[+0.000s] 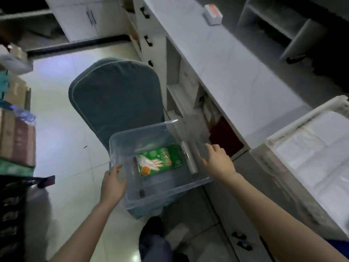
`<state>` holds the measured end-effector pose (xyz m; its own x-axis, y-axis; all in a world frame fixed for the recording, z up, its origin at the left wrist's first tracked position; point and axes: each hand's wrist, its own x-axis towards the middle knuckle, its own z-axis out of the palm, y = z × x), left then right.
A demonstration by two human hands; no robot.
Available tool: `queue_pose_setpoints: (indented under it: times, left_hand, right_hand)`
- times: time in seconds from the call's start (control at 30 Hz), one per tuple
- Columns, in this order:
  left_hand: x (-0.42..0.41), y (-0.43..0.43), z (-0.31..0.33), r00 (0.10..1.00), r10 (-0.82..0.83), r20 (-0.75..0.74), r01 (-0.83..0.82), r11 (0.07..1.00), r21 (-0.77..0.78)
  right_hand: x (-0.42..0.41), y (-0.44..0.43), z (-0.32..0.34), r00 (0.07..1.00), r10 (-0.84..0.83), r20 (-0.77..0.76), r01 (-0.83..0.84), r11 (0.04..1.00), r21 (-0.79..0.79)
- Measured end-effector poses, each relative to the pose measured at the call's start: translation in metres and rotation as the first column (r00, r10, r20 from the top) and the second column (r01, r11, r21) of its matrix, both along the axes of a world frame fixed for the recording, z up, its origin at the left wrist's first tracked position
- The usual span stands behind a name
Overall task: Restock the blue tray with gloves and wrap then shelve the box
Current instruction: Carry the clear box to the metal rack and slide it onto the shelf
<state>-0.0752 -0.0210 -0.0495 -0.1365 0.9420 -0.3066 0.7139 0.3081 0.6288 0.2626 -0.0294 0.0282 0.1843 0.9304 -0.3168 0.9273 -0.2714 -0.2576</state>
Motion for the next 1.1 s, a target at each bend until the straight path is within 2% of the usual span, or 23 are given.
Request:
queue_pose_setpoints:
  times: [0.17, 0.3, 0.37, 0.47, 0.57, 0.63, 0.73, 0.83, 1.0, 1.07, 1.1]
  left_hand:
    - [-0.031, 0.037, -0.042, 0.995, 0.027, -0.095, -0.039, 0.991, -0.125]
    - [-0.045, 0.07, -0.072, 0.997, 0.035, -0.074, -0.046, 0.987, -0.151]
    - [-0.047, 0.083, -0.084, 0.998, 0.051, -0.036, -0.056, 0.987, -0.149]
    - [-0.05, 0.093, -0.096, 0.998, 0.061, -0.016, -0.062, 0.987, -0.147]
    - [-0.054, 0.094, -0.1, 0.998, 0.047, -0.039, -0.053, 0.984, -0.172]
    - [-0.056, 0.095, -0.101, 0.997, 0.007, -0.073, -0.02, 0.984, -0.179]
    - [-0.06, 0.098, -0.103, 0.996, -0.016, -0.086, 0.002, 0.986, -0.164]
    - [-0.066, 0.097, -0.098, 0.994, -0.031, -0.106, 0.017, 0.99, -0.137]
    - [-0.08, 0.092, -0.08, 0.979, -0.117, -0.165, 0.096, 0.987, -0.13]
    - [-0.088, 0.087, -0.074, 0.964, -0.177, -0.197, 0.152, 0.979, -0.135]
    - [-0.092, 0.083, -0.07, 0.958, -0.198, -0.208, 0.173, 0.976, -0.133]
  right_hand:
    - [0.007, 0.067, -0.066, 0.997, -0.051, 0.052, 0.058, 0.989, -0.139]
    - [0.015, 0.11, -0.113, 0.983, -0.183, 0.032, 0.186, 0.961, -0.204]
    - [0.021, 0.118, -0.133, 0.979, -0.204, 0.007, 0.198, 0.94, -0.277]
    - [0.025, 0.118, -0.148, 0.976, -0.216, 0.015, 0.212, 0.94, -0.268]
    - [0.025, 0.116, -0.148, 0.93, -0.364, -0.037, 0.339, 0.895, -0.291]
    - [0.027, 0.112, -0.151, 0.913, -0.407, -0.029, 0.38, 0.872, -0.309]
    - [0.029, 0.099, -0.159, 0.92, -0.391, -0.03, 0.371, 0.893, -0.257]
    - [0.026, 0.072, -0.16, 0.962, -0.271, 0.022, 0.27, 0.945, -0.184]
    - [0.005, 0.014, -0.142, 0.96, -0.279, -0.002, 0.274, 0.947, -0.166]
    - [-0.008, -0.016, -0.127, 0.88, -0.459, -0.121, 0.427, 0.877, -0.22]
    - [-0.011, -0.034, -0.121, 0.859, -0.494, -0.131, 0.465, 0.862, -0.199]
